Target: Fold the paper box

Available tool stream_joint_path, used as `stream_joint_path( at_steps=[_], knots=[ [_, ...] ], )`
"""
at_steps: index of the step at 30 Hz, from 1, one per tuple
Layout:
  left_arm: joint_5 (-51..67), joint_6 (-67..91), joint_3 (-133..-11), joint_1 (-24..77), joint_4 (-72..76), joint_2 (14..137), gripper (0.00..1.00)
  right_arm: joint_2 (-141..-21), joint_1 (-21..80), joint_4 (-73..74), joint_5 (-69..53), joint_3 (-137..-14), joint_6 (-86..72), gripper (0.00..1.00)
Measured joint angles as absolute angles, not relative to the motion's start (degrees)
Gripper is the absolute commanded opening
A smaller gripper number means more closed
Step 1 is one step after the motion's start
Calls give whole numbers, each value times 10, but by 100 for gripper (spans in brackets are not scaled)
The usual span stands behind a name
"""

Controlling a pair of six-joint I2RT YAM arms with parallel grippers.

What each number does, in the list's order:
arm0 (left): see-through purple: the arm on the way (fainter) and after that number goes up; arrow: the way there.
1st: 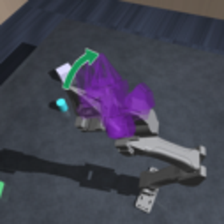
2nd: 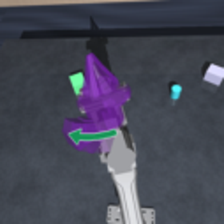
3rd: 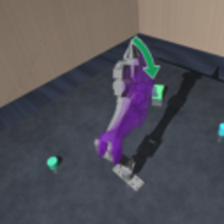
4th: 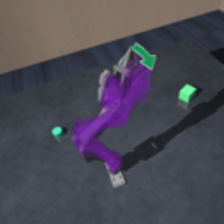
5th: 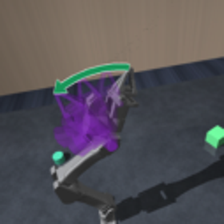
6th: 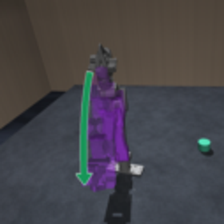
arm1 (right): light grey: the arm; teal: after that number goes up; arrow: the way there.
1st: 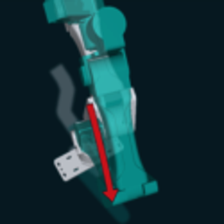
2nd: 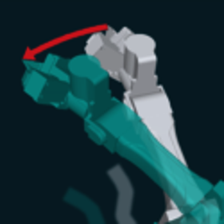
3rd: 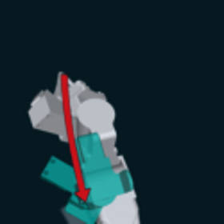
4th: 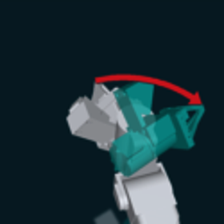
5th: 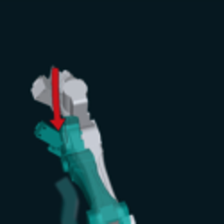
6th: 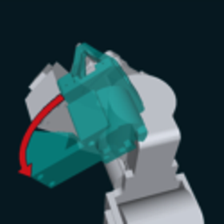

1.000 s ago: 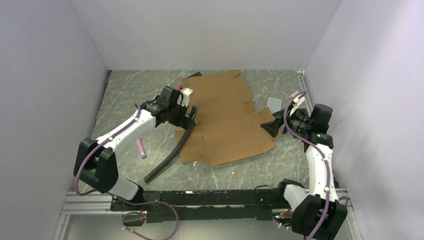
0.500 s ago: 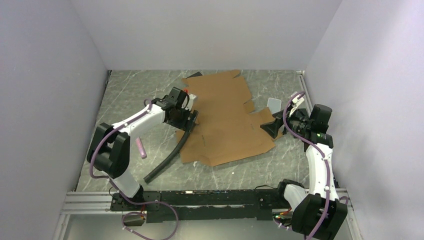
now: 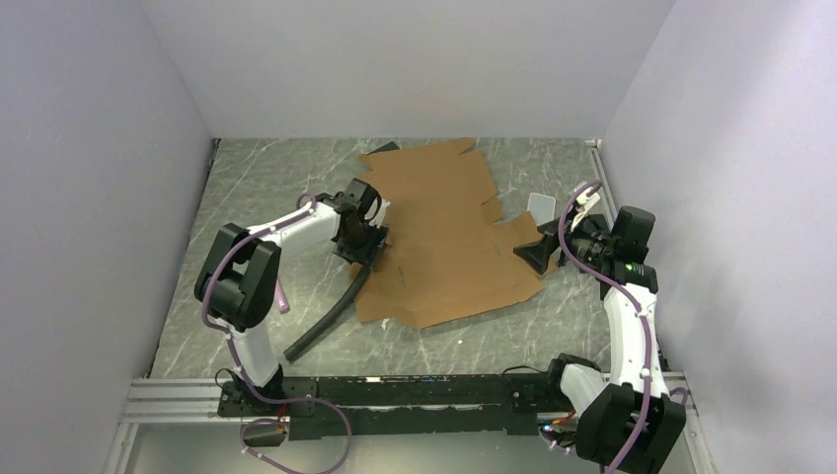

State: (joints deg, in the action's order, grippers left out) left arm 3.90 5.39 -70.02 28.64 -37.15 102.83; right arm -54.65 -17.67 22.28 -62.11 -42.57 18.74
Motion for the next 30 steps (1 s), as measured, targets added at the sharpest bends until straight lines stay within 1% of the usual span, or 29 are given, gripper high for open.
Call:
stream_joint_path(
  at_steps=[3, 4, 7, 12, 17, 22, 26, 30],
  knots=[
    [37, 54, -708, 288, -377, 1040, 54, -546, -176, 223, -621, -426, 189, 100],
    [37, 54, -712, 288, -379, 1046, 50, -546, -176, 223, -621, -426, 189, 100],
    [34, 53, -720, 289, -382, 1060, 33, -545, -176, 224, -622, -426, 190, 100],
    [22, 52, -721, 290, -387, 1062, 17, -543, -176, 227, -623, -426, 192, 100],
    [-8, 51, -717, 290, -386, 1038, 13, -543, -176, 230, -623, -426, 196, 100],
    [-49, 51, -698, 274, -375, 959, 12, -543, -176, 231, -623, -426, 197, 100],
    [-59, 58, -696, 207, -358, 910, 11, -543, -176, 231, -625, -426, 198, 100],
    [-59, 76, -697, 116, -343, 911, 11, -543, -176, 231, -631, -426, 198, 100]
  ],
)
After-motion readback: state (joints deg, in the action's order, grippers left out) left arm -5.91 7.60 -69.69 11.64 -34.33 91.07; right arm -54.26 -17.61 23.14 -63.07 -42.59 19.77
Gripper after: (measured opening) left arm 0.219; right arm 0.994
